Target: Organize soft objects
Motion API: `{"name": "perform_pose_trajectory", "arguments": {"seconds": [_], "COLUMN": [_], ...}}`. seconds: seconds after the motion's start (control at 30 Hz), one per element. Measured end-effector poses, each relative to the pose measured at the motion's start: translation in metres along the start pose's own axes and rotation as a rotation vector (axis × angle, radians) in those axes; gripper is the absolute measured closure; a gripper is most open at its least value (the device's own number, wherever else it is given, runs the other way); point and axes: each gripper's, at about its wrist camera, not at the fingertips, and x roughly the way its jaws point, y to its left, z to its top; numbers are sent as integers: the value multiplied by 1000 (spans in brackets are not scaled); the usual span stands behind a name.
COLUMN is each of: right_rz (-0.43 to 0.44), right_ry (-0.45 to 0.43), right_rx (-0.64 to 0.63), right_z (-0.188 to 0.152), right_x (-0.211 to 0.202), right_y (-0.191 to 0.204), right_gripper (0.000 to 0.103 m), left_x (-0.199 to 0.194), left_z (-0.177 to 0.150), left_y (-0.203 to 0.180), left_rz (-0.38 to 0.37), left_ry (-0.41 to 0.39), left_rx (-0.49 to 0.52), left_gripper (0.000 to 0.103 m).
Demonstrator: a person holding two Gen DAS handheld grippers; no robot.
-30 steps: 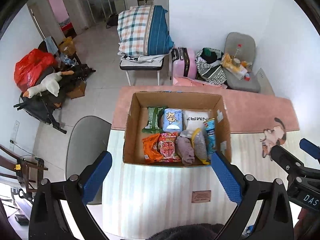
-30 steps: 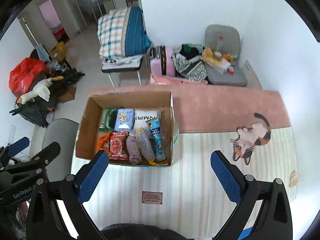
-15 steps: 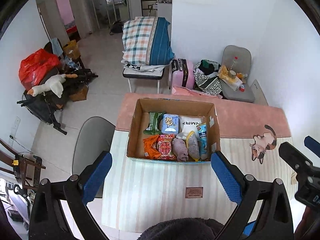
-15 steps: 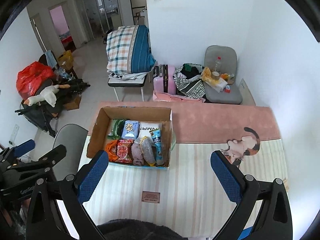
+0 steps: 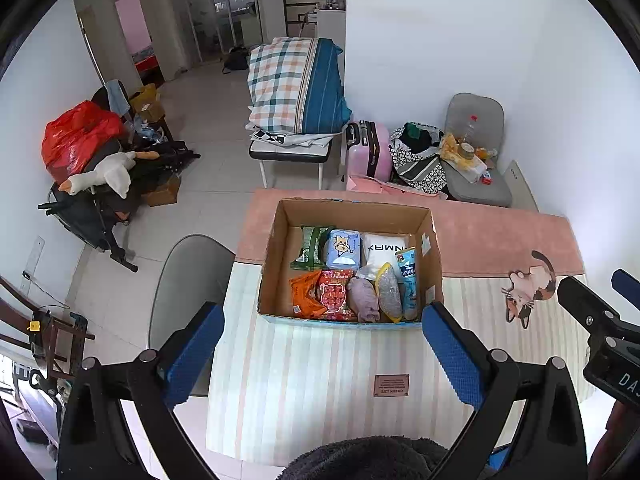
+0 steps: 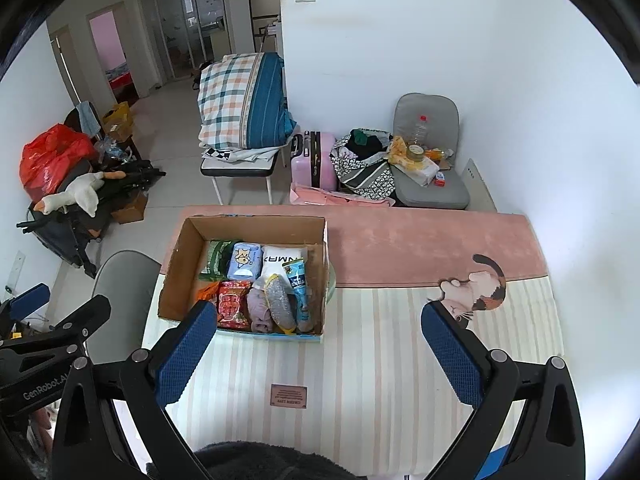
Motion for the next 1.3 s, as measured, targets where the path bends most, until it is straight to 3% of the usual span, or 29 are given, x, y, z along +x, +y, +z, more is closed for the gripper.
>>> {"name": "perform_pose_trajectory", "arguments": {"seconds": [1.3], "right_rz": [-5], "right_ry": [-21], "right_rx": [-4], "right_z": [-7], "right_x": [-9], "right_y": [-7], "right_gripper": [0], "left_x": [-10], "left_z": [4], "left_y": [-7], "left_rz": [4], "left_ry": [-22], "left_rx": [9], "left_gripper": [2]}}
